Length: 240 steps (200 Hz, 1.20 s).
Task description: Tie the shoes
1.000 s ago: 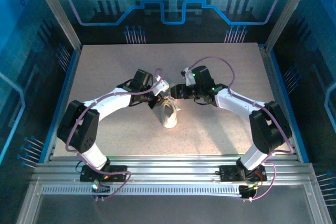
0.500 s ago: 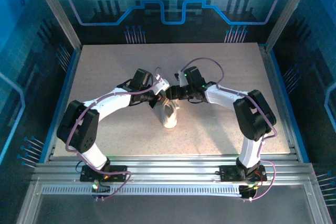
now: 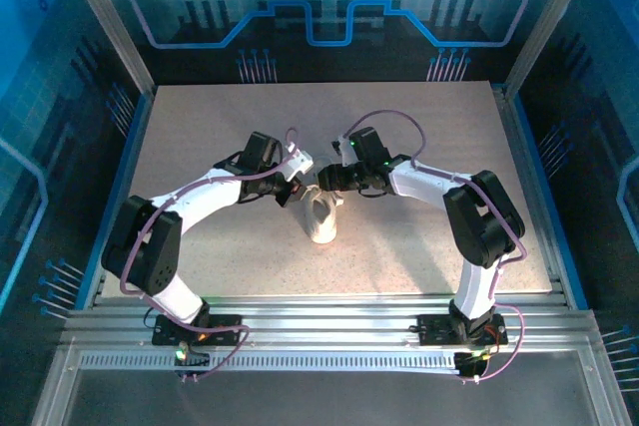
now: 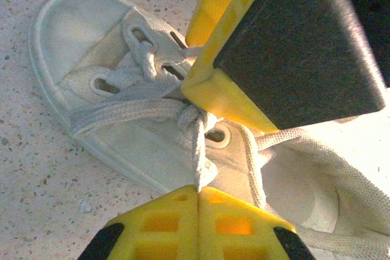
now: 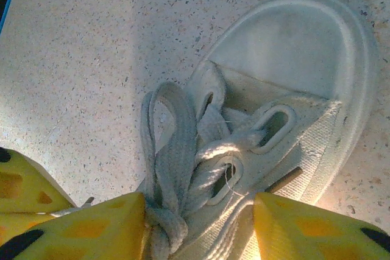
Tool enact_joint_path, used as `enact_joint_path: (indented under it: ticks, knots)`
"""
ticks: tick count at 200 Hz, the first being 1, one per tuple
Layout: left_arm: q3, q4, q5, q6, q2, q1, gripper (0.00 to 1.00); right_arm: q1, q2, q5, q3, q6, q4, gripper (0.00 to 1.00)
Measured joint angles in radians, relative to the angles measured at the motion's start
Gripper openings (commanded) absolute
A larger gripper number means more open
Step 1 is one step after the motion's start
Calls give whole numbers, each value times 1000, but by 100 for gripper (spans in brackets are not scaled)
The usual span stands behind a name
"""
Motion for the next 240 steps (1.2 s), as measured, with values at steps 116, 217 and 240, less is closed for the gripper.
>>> enact_joint_path:
  ticks: [116,217,240]
  knots:
    - [-23,25,68,-262,-53,137,39,-111,-190,-84,-16,-13,-65,61]
    - [79,-71,-12,-488,-78,166,99,-37,-301,-47,-229,-55,-106,60]
    - [0,-39,-158,-590,-187,166,100,-19,-302,-29,-229,-68,-107,60]
